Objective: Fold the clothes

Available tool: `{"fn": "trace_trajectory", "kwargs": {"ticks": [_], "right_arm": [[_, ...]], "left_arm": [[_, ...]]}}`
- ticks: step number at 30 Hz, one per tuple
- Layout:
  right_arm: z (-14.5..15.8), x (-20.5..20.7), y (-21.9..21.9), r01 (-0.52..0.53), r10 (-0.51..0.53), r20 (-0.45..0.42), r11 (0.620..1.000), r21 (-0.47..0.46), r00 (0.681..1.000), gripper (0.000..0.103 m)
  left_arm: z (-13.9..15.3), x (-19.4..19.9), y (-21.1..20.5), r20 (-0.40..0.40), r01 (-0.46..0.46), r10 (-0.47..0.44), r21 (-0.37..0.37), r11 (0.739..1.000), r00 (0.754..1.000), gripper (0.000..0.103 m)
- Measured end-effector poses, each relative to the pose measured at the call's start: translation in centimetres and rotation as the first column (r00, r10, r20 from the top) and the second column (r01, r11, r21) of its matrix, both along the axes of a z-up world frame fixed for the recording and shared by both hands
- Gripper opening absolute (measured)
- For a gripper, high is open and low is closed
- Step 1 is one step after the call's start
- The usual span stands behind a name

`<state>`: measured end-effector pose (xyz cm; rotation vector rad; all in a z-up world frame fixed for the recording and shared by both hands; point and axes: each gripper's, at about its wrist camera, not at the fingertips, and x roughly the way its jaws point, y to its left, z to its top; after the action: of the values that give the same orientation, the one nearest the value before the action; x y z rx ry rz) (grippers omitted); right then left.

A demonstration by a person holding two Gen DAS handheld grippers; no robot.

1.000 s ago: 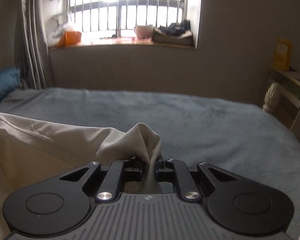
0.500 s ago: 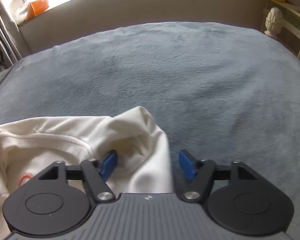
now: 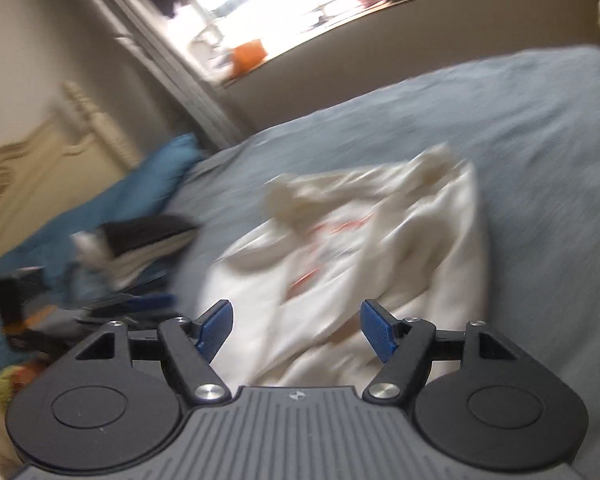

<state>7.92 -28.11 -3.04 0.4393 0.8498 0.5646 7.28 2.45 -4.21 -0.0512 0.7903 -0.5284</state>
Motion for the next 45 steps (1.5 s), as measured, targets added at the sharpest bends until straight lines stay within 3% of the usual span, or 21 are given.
{"fn": "trace_trajectory", "kwargs": {"ticks": [2,6,8,12,16,21,25,28,33,35,40,45], "right_arm": [[-0.8,-1.4,2.0,-0.047,0.048,0.007,0.998,-0.047,0.999,0.059],[-2.2,-4.0,6.1,-0.138,0.153,0.062,0.97,-0.199,0.986,0.054],[-2.8,-4.6,7.8,-0.18,0.202,0.081,0.957,-0.227,0.976,0.054],[-4.7,-3.5,9.2,-0.239,0.244,0.009,0.958,-0.161,0.97,0.049],[-5.1,-2.7,9.1,-0.209,0.207,-0.033,0.97,-0.121,0.978,0.006],[-5.5,-1.8,8.9,-0.165,0.159,-0.086,0.983,-0.074,0.984,0.003],[-4.8,-0.7,8.9,-0.15,0.161,-0.136,0.985,0.085,0.978,0.003],[-4.4,0.3,9.3,-0.138,0.174,-0.178,0.97,0.198,0.969,0.003],[-3.9,1.8,10.2,-0.102,0.205,-0.242,0.92,0.379,0.948,0.003],[-3.9,2.3,10.6,-0.092,0.219,-0.26,0.901,0.425,0.94,0.003],[-4.0,2.5,11.6,-0.099,0.238,-0.271,0.892,0.44,0.933,0.003],[-3.6,2.4,11.4,-0.092,0.227,-0.26,0.89,0.446,0.938,0.005]], "left_arm": [[-0.6,-2.2,-1.2,-0.009,0.043,-0.043,0.003,0.999,0.999,0.064],[-2.8,-3.0,-1.5,-0.135,-0.081,0.075,-0.033,0.996,0.988,0.059],[-2.8,-3.4,-1.1,-0.126,-0.09,0.083,-0.045,0.995,0.988,0.053],[-2.7,-4.1,-0.3,-0.099,-0.098,0.091,-0.07,0.993,0.991,0.048],[-2.6,-4.8,0.5,-0.071,-0.106,0.1,-0.095,0.99,0.992,0.049],[-2.5,-5.7,1.5,-0.037,-0.115,0.111,-0.127,0.985,0.993,0.056],[-1.8,-5.6,-0.1,0.045,-0.063,0.067,-0.088,0.994,0.997,0.062],[-1.2,-5.5,-1.3,0.107,-0.024,0.03,-0.054,0.998,0.994,0.063],[-1.1,-4.6,-1.6,0.154,-0.071,0.076,-0.038,0.997,0.985,0.063],[-1.3,-4.2,-1.4,0.162,-0.1,0.103,-0.028,0.995,0.981,0.056],[-2.0,-3.6,-0.3,0.158,-0.139,0.145,-0.047,0.989,0.977,0.012],[-1.8,-3.3,0.4,0.195,-0.205,0.211,-0.049,0.978,0.958,0.005]]}}
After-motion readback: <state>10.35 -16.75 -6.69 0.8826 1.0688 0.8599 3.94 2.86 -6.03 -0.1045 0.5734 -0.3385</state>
